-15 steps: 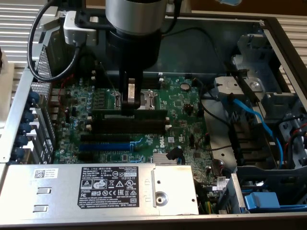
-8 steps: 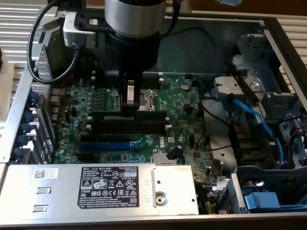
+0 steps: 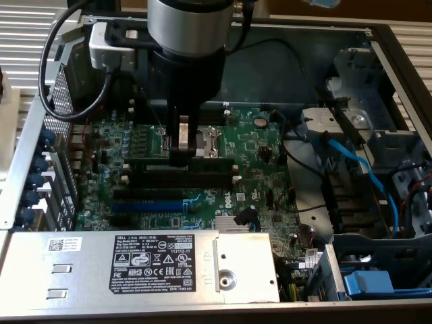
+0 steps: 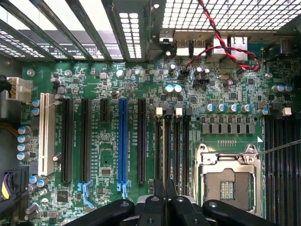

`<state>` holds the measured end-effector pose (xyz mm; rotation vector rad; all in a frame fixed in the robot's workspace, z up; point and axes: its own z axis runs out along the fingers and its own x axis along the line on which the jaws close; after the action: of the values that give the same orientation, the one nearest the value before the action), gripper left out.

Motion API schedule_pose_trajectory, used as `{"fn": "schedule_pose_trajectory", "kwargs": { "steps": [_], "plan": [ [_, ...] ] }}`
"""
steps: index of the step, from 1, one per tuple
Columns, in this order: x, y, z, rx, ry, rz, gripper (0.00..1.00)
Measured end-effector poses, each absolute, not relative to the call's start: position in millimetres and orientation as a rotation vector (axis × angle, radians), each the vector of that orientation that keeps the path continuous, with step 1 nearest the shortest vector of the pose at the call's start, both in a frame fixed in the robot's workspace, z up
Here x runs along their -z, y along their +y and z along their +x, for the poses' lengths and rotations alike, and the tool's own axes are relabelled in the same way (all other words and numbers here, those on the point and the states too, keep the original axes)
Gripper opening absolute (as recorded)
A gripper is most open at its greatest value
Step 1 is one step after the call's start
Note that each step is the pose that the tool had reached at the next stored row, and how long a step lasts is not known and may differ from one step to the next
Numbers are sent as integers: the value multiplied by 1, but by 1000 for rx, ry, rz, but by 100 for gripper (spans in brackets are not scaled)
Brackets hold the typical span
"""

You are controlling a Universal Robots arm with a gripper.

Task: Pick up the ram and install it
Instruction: 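Insert the ram into the slot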

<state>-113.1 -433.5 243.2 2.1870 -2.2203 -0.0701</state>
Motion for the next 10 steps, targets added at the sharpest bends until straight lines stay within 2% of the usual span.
{"fn": "schedule_pose_trajectory", "kwargs": {
  "steps": [10],
  "plan": [
    [-241,-434,-114,70,-2221,2186,12]
  ]
}}
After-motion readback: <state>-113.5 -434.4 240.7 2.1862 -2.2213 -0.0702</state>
